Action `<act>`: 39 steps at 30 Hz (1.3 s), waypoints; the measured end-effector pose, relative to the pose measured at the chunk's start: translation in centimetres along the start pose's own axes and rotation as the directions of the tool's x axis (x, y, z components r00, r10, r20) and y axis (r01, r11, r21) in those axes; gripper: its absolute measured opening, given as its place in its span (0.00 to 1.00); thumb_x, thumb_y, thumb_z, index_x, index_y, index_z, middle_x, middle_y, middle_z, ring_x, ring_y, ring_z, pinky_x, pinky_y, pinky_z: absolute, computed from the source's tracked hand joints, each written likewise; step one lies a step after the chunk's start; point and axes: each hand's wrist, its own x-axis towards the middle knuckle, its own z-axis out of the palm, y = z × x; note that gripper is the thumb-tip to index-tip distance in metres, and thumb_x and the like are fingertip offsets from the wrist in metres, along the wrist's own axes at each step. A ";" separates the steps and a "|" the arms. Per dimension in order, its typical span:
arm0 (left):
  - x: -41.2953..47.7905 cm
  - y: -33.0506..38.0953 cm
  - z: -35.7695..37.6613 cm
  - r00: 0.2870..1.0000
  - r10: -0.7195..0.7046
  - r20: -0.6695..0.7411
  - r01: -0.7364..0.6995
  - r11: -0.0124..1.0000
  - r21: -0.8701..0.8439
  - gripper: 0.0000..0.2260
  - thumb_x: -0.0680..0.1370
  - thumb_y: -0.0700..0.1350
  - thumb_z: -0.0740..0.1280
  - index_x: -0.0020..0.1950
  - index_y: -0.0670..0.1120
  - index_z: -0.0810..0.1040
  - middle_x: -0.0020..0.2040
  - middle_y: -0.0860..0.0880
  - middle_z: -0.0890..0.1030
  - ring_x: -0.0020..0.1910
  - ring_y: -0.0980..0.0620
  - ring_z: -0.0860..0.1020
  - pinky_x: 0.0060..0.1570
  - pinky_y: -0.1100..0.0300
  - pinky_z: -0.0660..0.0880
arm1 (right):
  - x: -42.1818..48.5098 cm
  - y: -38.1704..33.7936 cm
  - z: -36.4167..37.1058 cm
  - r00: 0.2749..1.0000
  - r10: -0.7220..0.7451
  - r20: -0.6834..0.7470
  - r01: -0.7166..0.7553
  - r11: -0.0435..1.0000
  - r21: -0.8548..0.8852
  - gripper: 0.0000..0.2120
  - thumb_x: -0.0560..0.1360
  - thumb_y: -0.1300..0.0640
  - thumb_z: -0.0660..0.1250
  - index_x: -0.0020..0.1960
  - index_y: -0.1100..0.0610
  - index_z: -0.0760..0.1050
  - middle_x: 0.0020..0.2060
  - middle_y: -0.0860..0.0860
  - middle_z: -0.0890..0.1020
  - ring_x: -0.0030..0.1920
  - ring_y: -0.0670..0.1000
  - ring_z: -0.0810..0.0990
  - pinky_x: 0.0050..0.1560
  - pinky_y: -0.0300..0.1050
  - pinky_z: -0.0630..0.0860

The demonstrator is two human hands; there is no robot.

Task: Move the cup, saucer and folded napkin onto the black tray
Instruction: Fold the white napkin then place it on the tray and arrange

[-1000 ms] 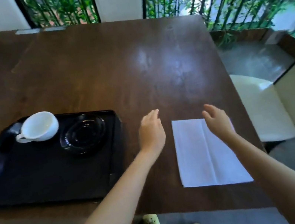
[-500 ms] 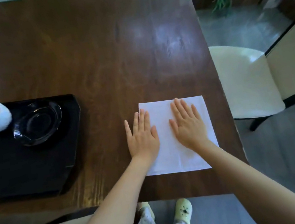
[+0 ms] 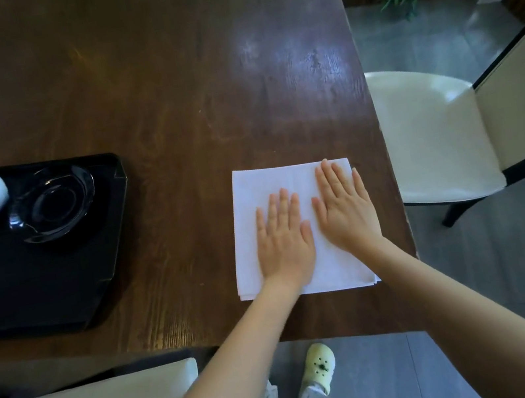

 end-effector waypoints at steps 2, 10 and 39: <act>-1.0 -1.3 0.1 1.000 0.026 0.012 -0.026 0.999 0.023 0.25 0.80 0.55 0.43 0.76 0.49 0.43 0.78 0.50 0.45 0.74 0.52 0.38 0.72 0.52 0.34 | 0.0 0.1 0.0 1.000 -0.005 -0.005 0.005 1.000 -0.003 0.28 0.79 0.46 0.40 0.76 0.57 0.45 0.78 0.52 0.50 0.77 0.51 0.46 0.75 0.50 0.38; -3.8 -7.8 -1.4 0.998 0.037 0.046 -0.042 0.994 0.105 0.28 0.79 0.59 0.41 0.74 0.49 0.39 0.75 0.53 0.40 0.74 0.55 0.39 0.74 0.54 0.39 | -0.8 0.8 0.0 0.999 -0.028 0.034 0.029 0.999 -0.038 0.30 0.78 0.43 0.37 0.76 0.57 0.43 0.78 0.52 0.47 0.77 0.52 0.44 0.75 0.49 0.37; -7.4 -2.2 -0.6 0.999 -0.033 0.041 0.030 0.996 0.087 0.27 0.79 0.57 0.40 0.73 0.46 0.36 0.76 0.48 0.41 0.76 0.49 0.41 0.73 0.52 0.37 | -6.5 3.5 -0.6 0.964 -0.225 0.140 0.233 0.972 -0.040 0.29 0.79 0.41 0.40 0.76 0.52 0.38 0.76 0.46 0.41 0.76 0.45 0.38 0.75 0.47 0.34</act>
